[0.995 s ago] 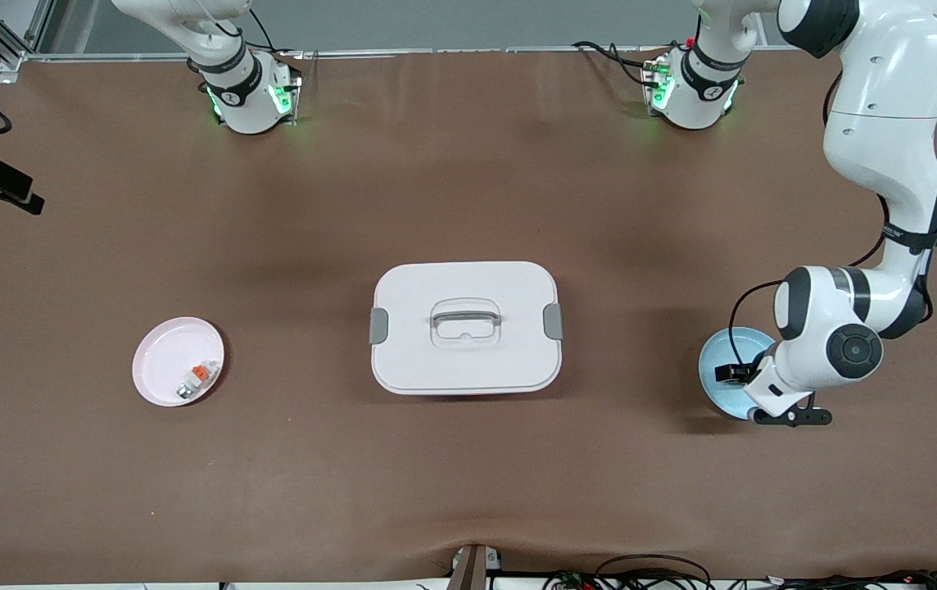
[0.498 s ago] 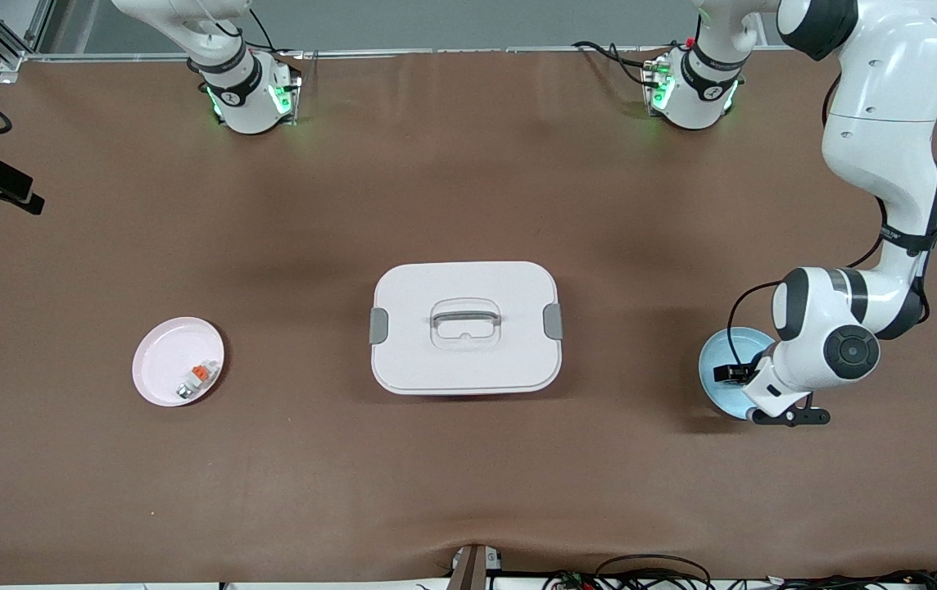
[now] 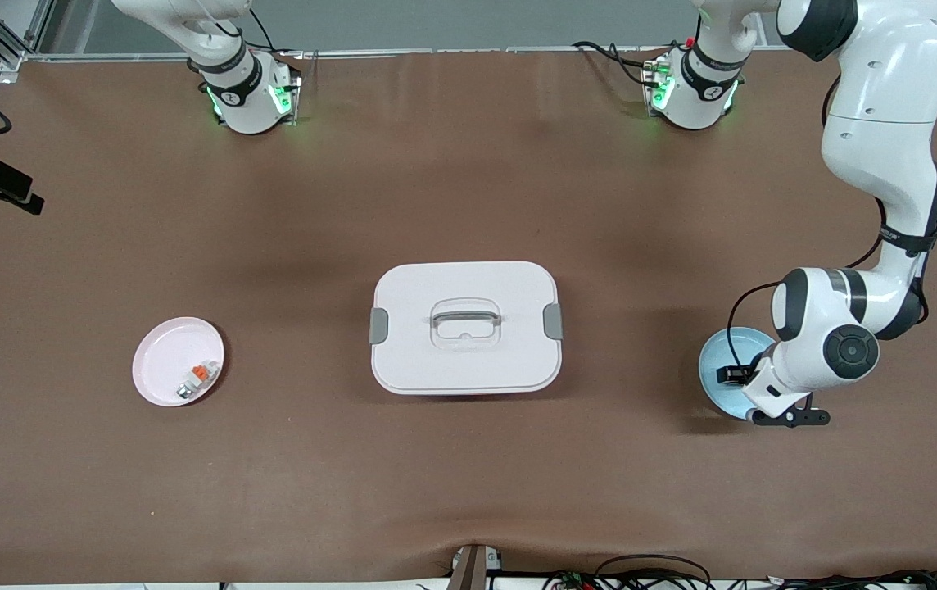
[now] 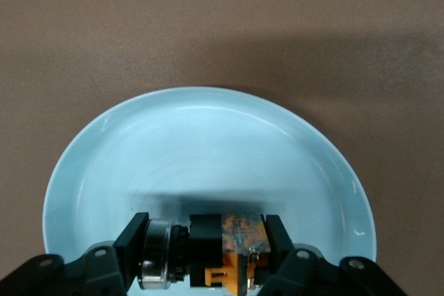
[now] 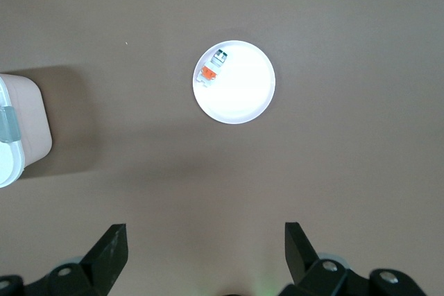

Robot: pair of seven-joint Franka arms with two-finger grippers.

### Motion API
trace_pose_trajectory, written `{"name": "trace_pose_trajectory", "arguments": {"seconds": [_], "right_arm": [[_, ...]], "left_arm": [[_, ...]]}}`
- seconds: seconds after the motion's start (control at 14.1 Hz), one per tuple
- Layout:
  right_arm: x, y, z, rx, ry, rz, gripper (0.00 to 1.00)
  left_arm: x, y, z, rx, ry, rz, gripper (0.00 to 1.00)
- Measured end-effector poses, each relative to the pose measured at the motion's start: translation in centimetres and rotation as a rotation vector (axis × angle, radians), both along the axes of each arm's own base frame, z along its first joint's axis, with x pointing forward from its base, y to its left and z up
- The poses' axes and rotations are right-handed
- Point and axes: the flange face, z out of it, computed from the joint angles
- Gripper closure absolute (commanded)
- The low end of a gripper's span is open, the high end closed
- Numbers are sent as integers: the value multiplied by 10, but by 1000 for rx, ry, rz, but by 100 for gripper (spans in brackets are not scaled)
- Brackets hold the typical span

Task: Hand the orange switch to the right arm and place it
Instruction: 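Close the left gripper on the black-orange switch, then lift the switch with the left gripper off the blue plate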

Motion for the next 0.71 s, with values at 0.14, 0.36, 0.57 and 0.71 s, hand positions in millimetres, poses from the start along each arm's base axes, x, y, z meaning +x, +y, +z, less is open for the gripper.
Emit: {"name": "trace_pose_trajectory", "arguments": {"seconds": [0.14, 0.36, 0.57, 0.71], "right_arm": [[0, 0, 0, 0, 0, 0, 0], [0, 0, 0, 0, 0, 0, 0], [0, 0, 0, -1, 0, 0, 0], [0, 0, 0, -2, 0, 0, 0]], "left_arm": [[0, 1, 0, 0, -1, 1, 72], [1, 1, 0, 2, -5, 29, 76], [2, 0, 2, 4, -15, 79, 74], [4, 0, 6, 5, -26, 109, 74]]}}
